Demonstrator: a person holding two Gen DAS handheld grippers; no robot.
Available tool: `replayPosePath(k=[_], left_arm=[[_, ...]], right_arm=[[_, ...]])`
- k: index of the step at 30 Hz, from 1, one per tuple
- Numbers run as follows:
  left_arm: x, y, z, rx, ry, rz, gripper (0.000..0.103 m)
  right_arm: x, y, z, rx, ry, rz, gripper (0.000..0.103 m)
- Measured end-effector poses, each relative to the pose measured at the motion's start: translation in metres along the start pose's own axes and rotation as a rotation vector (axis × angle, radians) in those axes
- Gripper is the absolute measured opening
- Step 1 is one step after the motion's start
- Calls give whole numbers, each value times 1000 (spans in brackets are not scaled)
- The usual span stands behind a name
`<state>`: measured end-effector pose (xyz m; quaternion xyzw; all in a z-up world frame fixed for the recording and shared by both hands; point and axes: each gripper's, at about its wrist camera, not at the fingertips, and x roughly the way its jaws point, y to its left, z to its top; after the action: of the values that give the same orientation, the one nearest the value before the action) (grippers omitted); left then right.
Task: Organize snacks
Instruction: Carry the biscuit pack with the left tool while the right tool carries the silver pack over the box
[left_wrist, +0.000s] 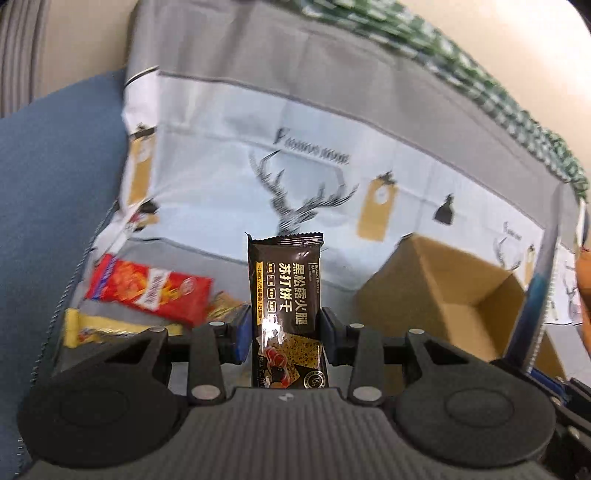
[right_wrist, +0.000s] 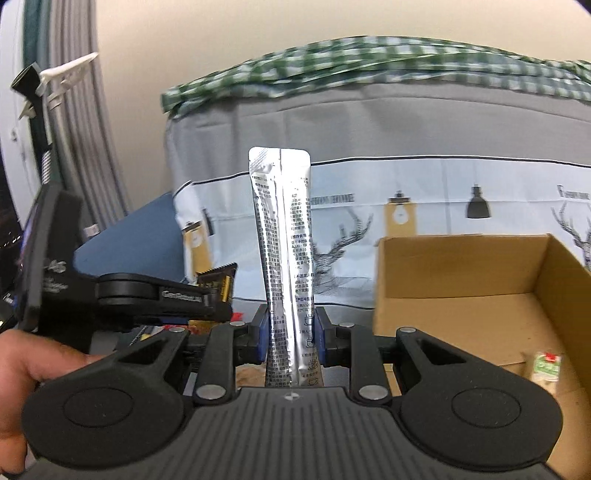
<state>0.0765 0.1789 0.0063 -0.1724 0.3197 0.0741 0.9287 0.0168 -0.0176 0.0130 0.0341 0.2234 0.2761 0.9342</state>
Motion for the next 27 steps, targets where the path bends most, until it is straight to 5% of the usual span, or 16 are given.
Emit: replayPosePath(k=[14, 27], left_arm=[[-11, -85, -9, 85, -140, -208, 42], [-9, -150, -38, 186, -125, -359, 42]], right_arm=[[-11, -80, 8, 98, -6, -156, 25], [-26, -148, 10, 205, 10, -346, 25]])
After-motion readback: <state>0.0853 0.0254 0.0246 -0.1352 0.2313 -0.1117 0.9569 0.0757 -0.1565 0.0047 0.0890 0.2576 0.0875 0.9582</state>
